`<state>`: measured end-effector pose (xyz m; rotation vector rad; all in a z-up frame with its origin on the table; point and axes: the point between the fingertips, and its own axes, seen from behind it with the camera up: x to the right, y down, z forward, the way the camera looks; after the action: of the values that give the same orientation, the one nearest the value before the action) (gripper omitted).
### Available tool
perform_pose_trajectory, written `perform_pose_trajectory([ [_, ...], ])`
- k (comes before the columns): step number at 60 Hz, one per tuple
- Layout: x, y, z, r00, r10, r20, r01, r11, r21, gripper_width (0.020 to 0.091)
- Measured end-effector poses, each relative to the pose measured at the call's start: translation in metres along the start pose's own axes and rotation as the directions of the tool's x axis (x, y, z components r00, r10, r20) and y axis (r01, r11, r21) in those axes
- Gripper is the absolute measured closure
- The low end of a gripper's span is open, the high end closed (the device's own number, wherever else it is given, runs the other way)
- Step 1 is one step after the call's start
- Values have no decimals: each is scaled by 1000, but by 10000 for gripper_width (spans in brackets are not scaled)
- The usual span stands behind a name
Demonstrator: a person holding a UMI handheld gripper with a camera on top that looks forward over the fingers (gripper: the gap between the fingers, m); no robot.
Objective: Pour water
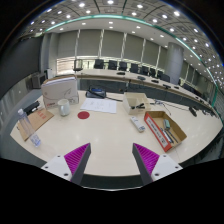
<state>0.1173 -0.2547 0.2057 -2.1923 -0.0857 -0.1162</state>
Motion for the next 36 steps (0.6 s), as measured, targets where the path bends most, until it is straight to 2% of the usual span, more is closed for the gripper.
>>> perform_pose_trajectory([
  [10, -48, 13, 12, 998, -37, 44, 38, 999, -11, 244],
  [11, -45, 10, -2, 998, -40, 52, 41, 999, -16, 244],
  [36, -286, 50, 0, 983, -24, 183, 24, 1000, 1, 243],
])
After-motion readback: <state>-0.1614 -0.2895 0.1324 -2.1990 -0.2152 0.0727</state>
